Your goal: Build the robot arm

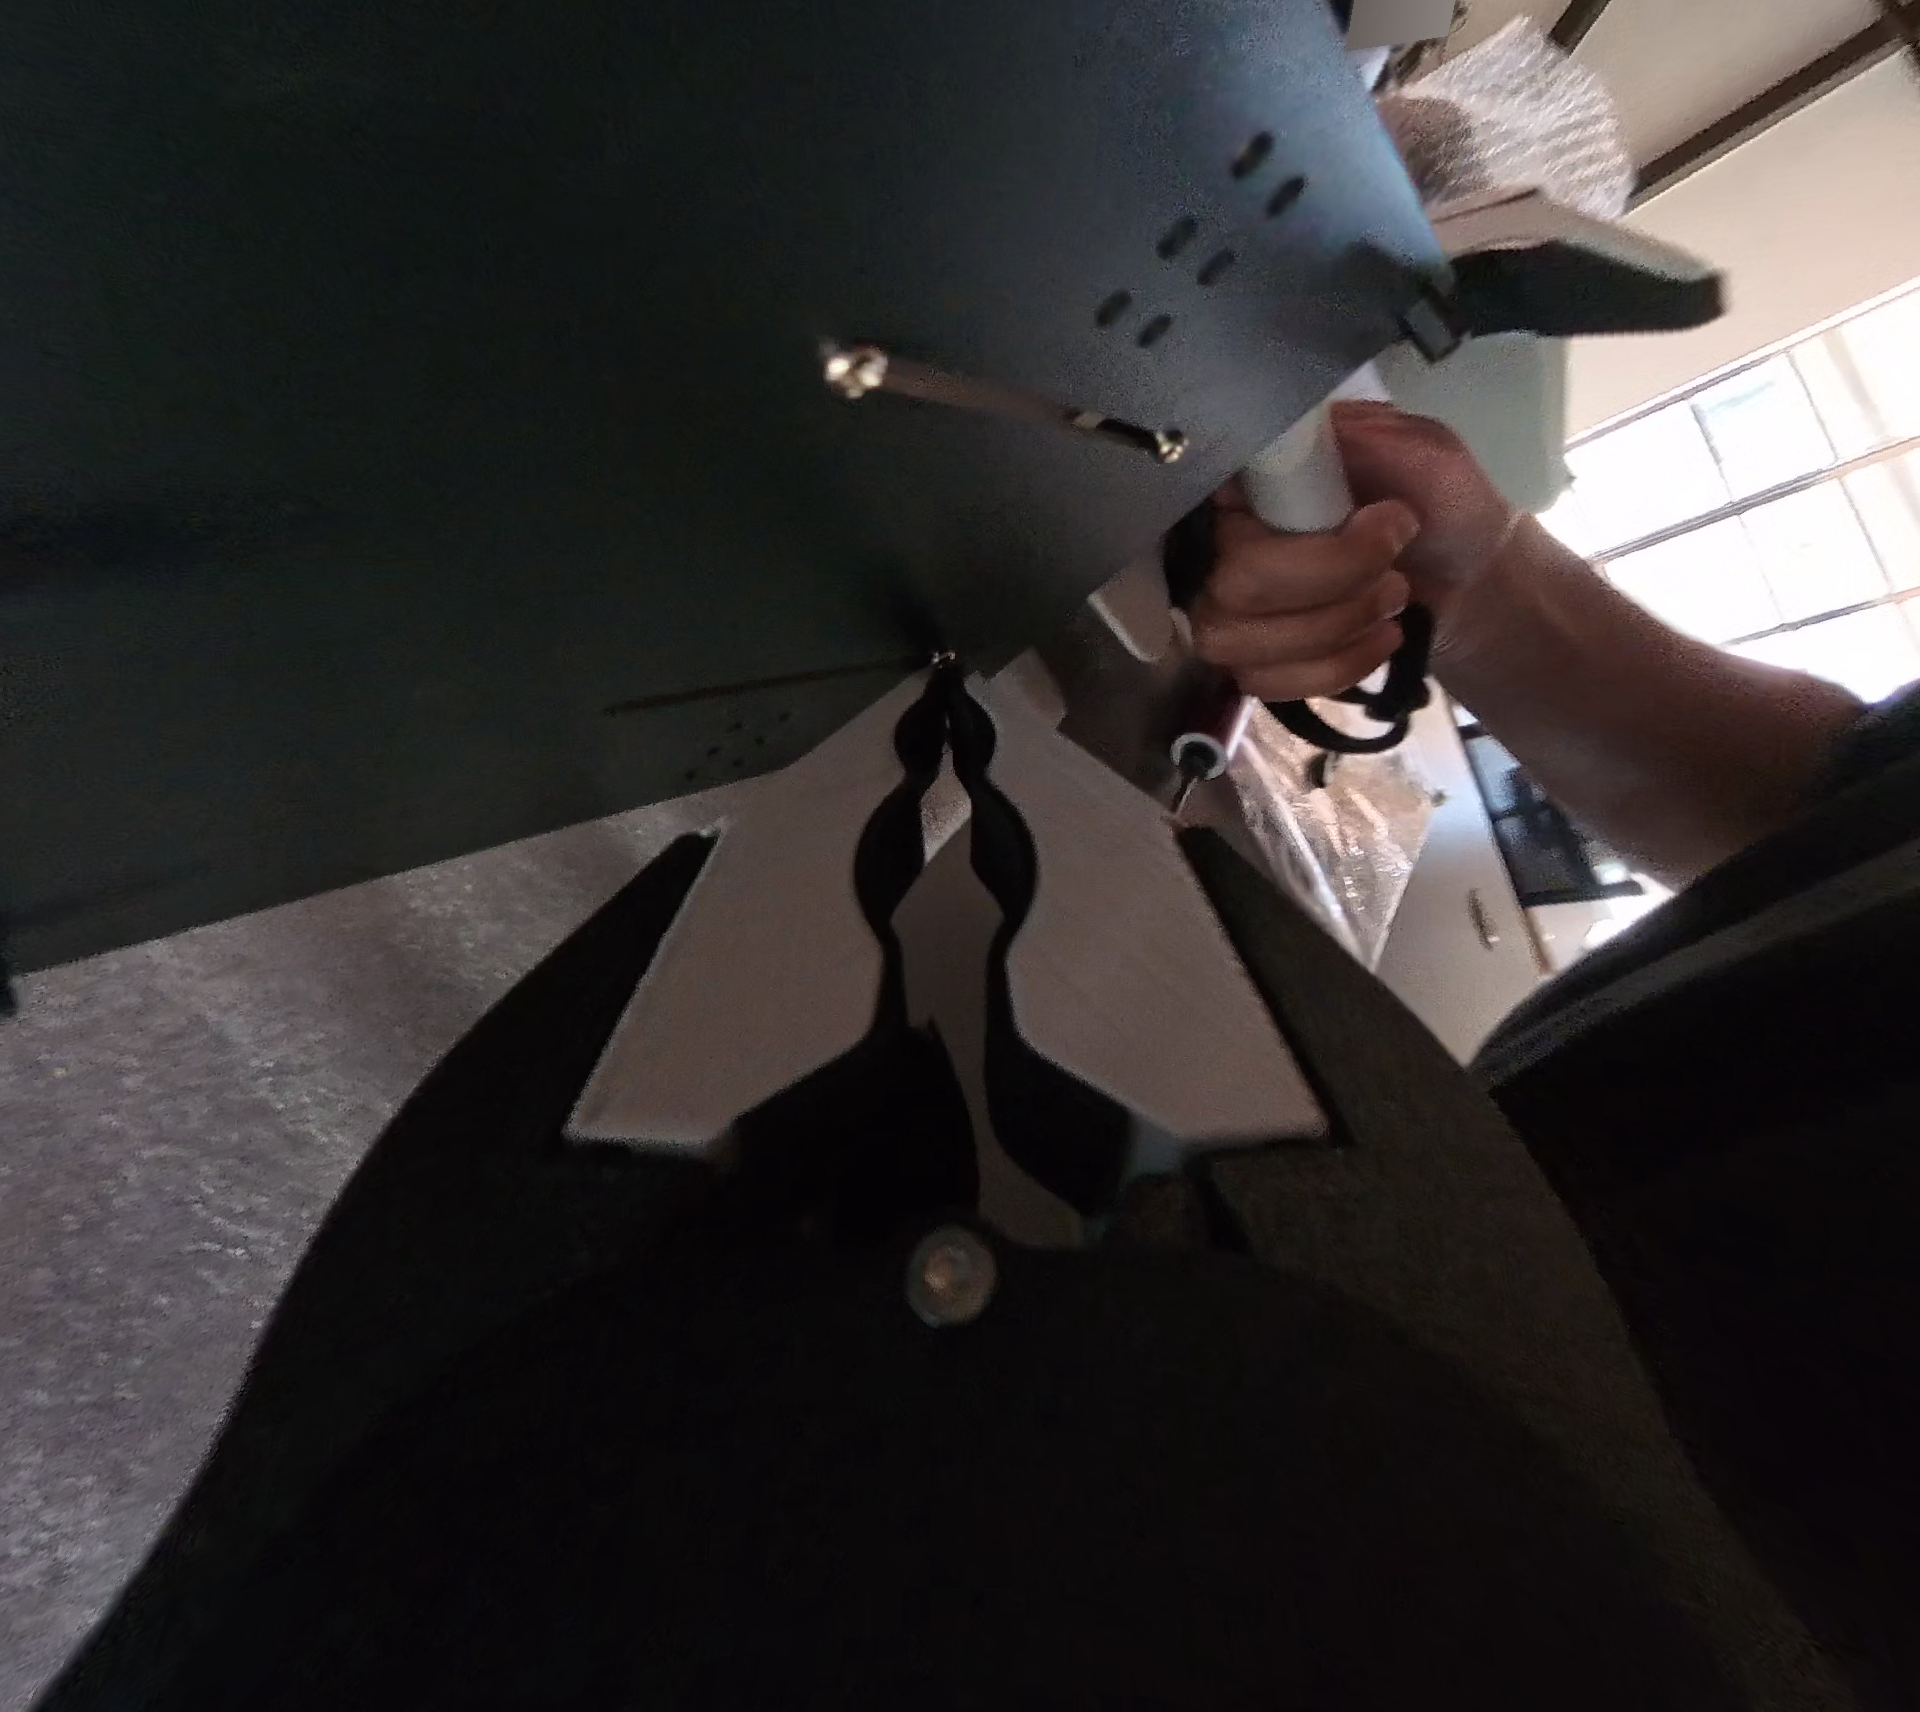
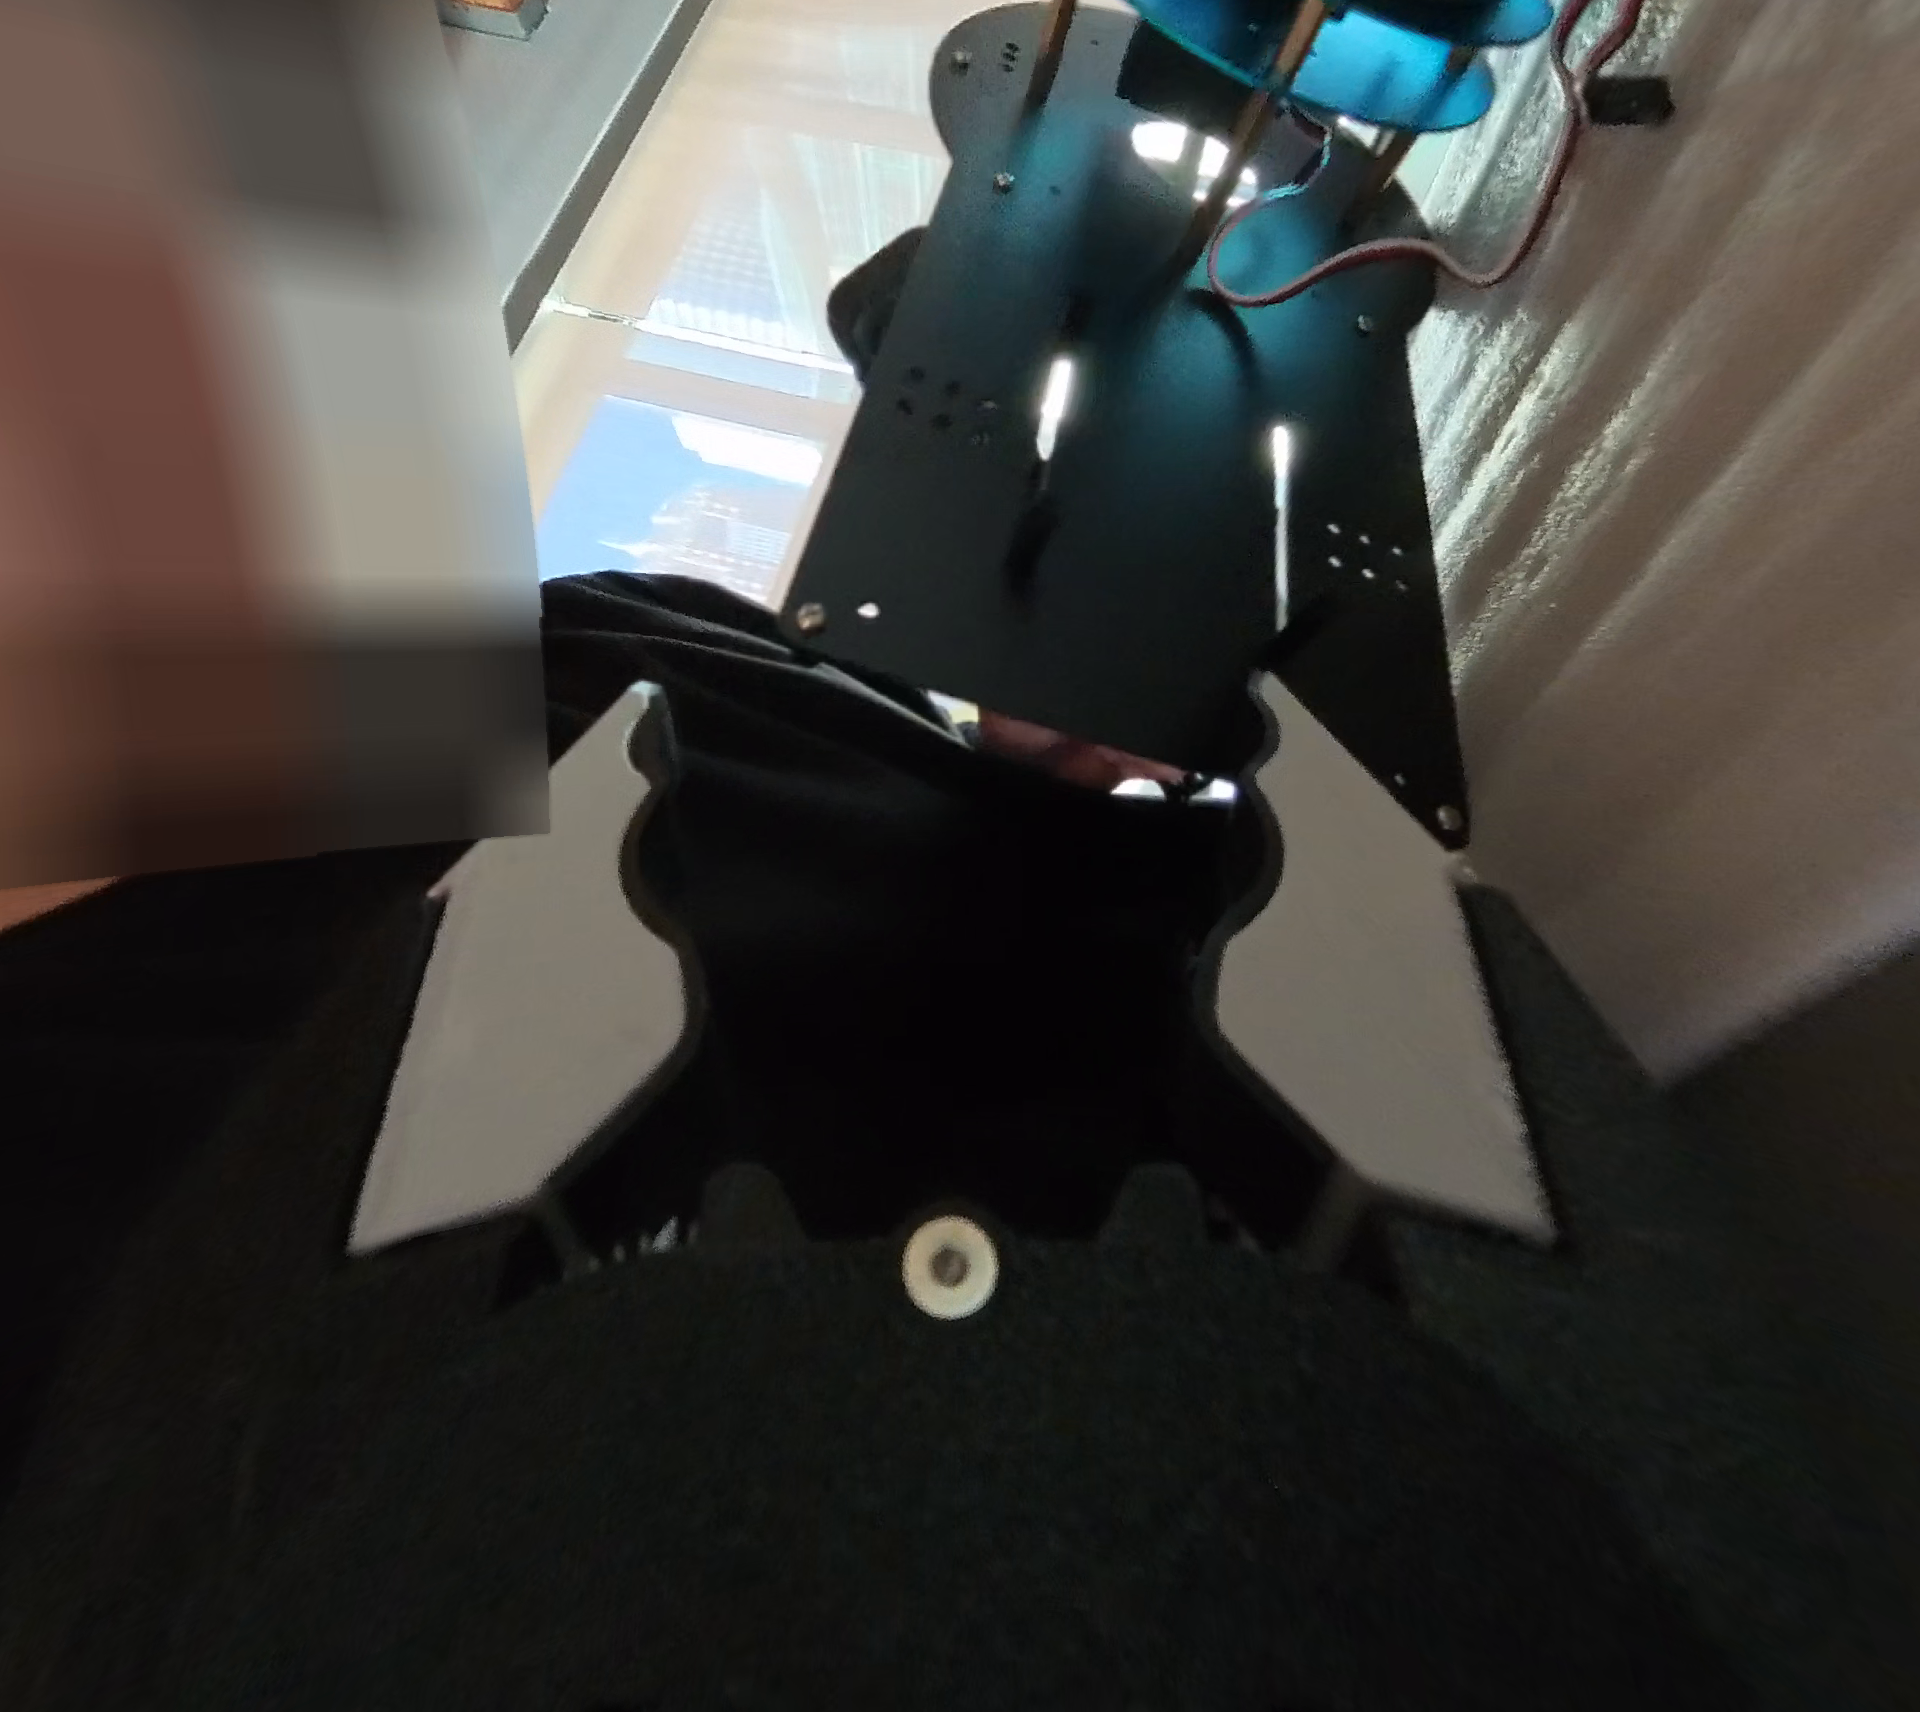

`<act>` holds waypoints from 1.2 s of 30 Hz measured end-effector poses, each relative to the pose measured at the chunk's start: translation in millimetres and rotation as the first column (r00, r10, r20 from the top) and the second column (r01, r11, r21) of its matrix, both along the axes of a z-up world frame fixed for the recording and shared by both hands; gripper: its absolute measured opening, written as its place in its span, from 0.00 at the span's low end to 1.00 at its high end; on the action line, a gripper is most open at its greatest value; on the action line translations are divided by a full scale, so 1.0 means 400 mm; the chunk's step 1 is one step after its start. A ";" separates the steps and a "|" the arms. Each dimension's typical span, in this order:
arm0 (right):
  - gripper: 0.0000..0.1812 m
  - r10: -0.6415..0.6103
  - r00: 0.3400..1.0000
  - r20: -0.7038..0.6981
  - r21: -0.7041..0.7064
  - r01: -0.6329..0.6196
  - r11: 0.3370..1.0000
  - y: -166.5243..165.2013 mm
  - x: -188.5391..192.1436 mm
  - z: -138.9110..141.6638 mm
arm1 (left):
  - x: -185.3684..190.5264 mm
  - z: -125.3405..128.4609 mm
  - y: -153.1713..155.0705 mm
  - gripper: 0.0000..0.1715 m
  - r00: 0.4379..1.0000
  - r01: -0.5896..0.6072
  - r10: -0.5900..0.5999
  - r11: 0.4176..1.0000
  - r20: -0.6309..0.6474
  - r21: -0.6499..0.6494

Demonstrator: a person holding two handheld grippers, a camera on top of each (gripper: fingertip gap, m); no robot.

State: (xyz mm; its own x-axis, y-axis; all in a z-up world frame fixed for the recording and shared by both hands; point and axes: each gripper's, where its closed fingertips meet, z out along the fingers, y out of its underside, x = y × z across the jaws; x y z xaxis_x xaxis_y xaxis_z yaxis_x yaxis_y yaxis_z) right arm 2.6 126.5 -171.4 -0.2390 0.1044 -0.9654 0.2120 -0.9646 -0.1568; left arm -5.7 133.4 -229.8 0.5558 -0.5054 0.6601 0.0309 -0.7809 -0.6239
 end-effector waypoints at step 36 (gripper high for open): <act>0.03 -0.401 0.724 0.561 0.723 -0.192 0.663 -0.098 -0.131 -0.124 | -0.401 0.048 -0.169 0.01 0.845 -0.135 0.319 0.904 -0.430 0.406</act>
